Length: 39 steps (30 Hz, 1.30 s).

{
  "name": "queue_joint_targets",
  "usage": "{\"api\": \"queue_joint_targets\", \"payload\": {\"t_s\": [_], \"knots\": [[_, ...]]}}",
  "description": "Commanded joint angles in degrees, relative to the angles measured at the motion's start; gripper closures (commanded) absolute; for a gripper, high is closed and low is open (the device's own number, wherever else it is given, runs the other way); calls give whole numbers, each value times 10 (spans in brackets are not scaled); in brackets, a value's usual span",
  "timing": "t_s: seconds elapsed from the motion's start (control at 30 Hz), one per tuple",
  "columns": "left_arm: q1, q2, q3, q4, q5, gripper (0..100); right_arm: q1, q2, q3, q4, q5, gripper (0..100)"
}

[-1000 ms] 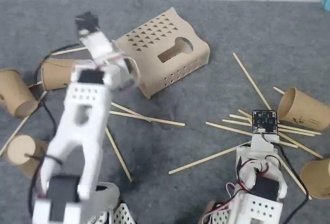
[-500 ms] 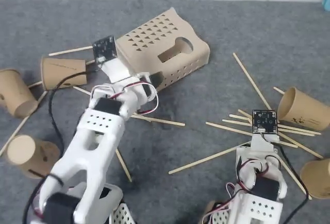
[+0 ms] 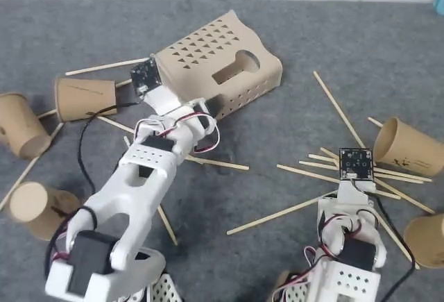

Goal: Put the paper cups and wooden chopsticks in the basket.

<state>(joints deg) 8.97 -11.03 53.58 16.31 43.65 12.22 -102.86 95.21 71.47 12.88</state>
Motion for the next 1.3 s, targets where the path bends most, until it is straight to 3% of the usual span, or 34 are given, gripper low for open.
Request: {"api": "queue_joint_targets", "payload": {"t_s": [0.0, 0.1, 0.33, 0.57, 0.77, 0.97, 1.27], "knots": [[13, -7, 2, -20, -71, 852, 6, -9, 2, -9, 6, 991], [15, -2, 1, -21, -155, 1000, 6, -9, 2, -9, 6, 991], [11, -6, 10, -21, -193, 989, 6, -9, 2, -9, 6, 991], [28, -31, 79, -108, -305, 990, 6, -9, 2, -9, 6, 991], [79, -105, 146, -116, -471, 990, 6, -9, 4, -10, 6, 991], [105, -161, 195, -113, -480, 990, 6, -9, 4, -11, 6, 991], [118, -237, 203, -33, -498, 987, 6, -9, 4, -11, 6, 991]]}}
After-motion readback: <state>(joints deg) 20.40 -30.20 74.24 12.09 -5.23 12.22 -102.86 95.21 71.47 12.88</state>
